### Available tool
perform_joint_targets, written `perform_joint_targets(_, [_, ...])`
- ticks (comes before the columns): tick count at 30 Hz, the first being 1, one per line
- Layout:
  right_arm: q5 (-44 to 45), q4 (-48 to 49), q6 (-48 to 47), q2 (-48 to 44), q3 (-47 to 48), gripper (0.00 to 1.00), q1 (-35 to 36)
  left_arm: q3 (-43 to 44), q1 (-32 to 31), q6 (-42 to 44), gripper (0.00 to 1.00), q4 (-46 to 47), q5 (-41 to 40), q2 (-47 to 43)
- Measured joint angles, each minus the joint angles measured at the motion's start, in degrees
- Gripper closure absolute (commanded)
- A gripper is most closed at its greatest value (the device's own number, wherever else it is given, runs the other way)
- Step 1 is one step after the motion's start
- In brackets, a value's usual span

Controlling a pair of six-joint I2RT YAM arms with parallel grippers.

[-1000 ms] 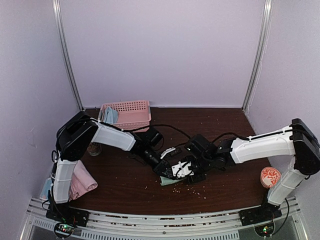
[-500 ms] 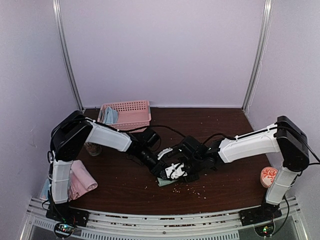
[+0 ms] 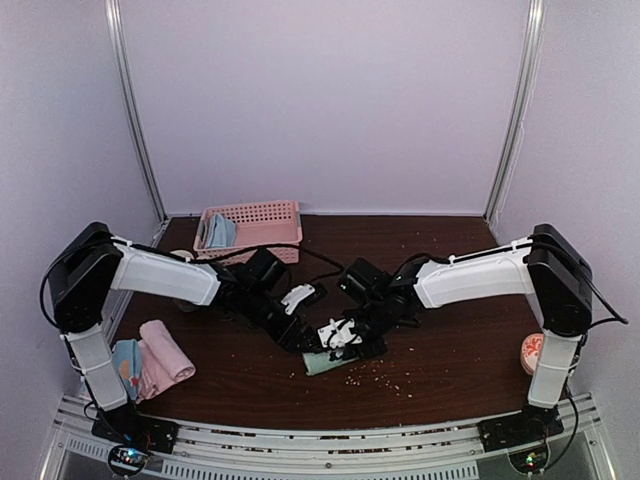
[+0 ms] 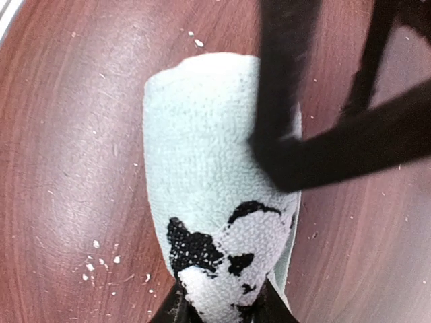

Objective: Roll the towels
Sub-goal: Roll the towel at the center of the board.

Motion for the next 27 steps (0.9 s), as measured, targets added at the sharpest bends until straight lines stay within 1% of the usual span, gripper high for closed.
perform_joint_targets(5, [-4.22, -4.81, 0.00, 2.40, 3.91, 0.77, -1.22, -4.79, 1.31, -2.03, 0.37, 1.11, -8.39, -7.02])
perform_joint_targets(8, [-6.62, -8.09, 0.02, 3.91, 6.36, 0.78, -1.73, -6.36, 1.51, -2.71, 0.40, 1.20, -12.94, -9.90])
perform_joint_targets(12, [-9.77, -13.31, 0.39, 6.54, 10.36, 0.79, -2.27, -8.68, 1.51, -3.50, 0.40, 1.68, -18.45, -13.14])
perform_joint_targets(16, [-13.77, -20.20, 1.66, 10.99, 16.46, 0.80, -3.63, -14.05, 1.51, -4.00, 0.42, 3.69, -23.06, -21.90])
perform_joint_targets(19, [-16.28, -24.46, 3.26, 13.99, 20.39, 0.79, -4.76, -15.85, 1.51, -4.13, 0.42, 6.69, -24.83, -26.88])
perform_joint_targets(23, [-19.30, -29.99, 5.01, 17.79, 25.38, 0.80, -5.88, -18.23, 1.18, -3.72, 0.42, 10.64, -26.40, -31.17])
perform_joint_targets(27, [-22.03, -33.81, 5.99, 20.46, 28.46, 0.80, -6.75, -20.92, -0.26, -0.94, 0.42, 13.53, -26.64, -36.65])
